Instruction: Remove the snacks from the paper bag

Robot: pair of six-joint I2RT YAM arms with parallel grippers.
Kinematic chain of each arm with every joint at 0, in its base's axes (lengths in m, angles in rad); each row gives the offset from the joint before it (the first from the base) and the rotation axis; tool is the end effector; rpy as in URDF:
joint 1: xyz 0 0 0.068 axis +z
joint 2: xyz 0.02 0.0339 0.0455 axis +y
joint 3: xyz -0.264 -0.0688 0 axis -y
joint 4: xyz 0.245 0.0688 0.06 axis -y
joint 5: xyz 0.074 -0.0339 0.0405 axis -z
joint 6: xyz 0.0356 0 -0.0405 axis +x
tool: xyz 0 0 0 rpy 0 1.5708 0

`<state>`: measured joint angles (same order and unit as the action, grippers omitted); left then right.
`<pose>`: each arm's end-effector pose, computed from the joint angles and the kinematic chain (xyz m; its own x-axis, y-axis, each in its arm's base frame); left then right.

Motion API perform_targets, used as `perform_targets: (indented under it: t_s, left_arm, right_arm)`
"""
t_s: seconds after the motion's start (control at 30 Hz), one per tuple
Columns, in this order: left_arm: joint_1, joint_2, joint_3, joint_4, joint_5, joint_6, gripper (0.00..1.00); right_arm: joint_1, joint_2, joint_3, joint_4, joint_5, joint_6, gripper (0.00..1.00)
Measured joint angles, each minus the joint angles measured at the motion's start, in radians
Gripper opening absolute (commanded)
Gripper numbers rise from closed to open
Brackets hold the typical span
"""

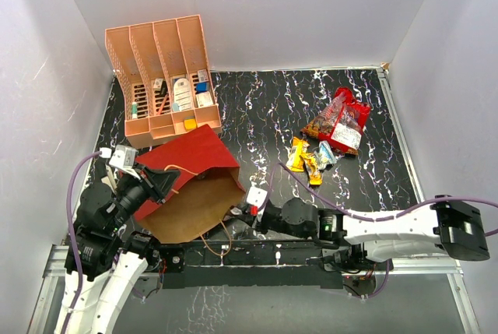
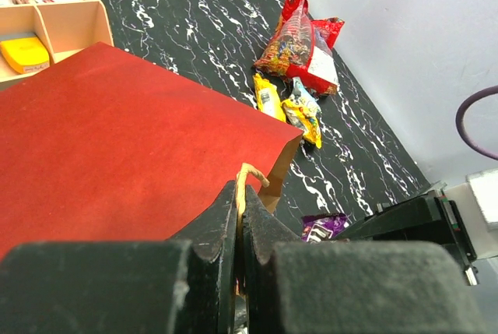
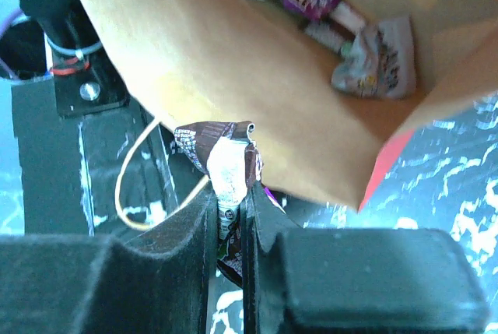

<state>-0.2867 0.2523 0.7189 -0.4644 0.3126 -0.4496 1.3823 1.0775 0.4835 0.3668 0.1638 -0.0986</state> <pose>0.0583 -0.0286 0.3434 -0.2432 -0.3594 -0.9009 0.5089 0.7434 -0.4340 0.0503 0.2326 0.2340 0.0505 -0.2538 -0.9660 -0.9390 0.3175 -0.1325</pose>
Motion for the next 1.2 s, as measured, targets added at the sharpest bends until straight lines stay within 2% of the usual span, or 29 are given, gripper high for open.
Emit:
perform_targets:
  t_s: [0.17,0.37,0.53,0.7,0.83,0.93,1.1,1.2]
  left_arm:
    - [0.004,0.002,0.0,0.0,-0.011,0.0,0.0]
    - [0.004,0.031,0.0,-0.002,-0.014,0.0,0.0]
    - [0.004,0.055,0.0,-0.008,-0.014,0.0,0.0]
    - [0.004,0.055,0.0,-0.008,-0.014,0.0,0.0]
    - [0.005,0.059,0.0,-0.008,-0.013,0.0,0.0]
    - [0.006,0.065,0.0,-0.008,-0.013,0.0,0.0]
    - [0.009,0.065,0.0,-0.008,-0.013,0.0,0.0]
    - [0.011,0.066,0.0,-0.008,-0.012,0.0,0.0]
  right_arm:
    - [0.002,-0.079,-0.064,-0.087,0.095,0.122,0.07]
    - [-0.011,-0.112,-0.075,-0.174,0.429,0.38,0.07]
    - [-0.095,-0.1,-0.109,-0.227,0.494,0.582,0.07]
    - [-0.365,-0.039,-0.101,-0.304,0.406,0.655,0.07]
    - [-0.652,0.006,-0.06,-0.343,0.234,0.651,0.08]
    - [-0.808,0.04,-0.027,-0.35,0.094,0.644,0.08]
    - [-0.879,0.068,-0.016,-0.351,-0.046,0.619,0.12]
    - [-0.879,0.085,-0.015,-0.361,-0.083,0.605,0.28]
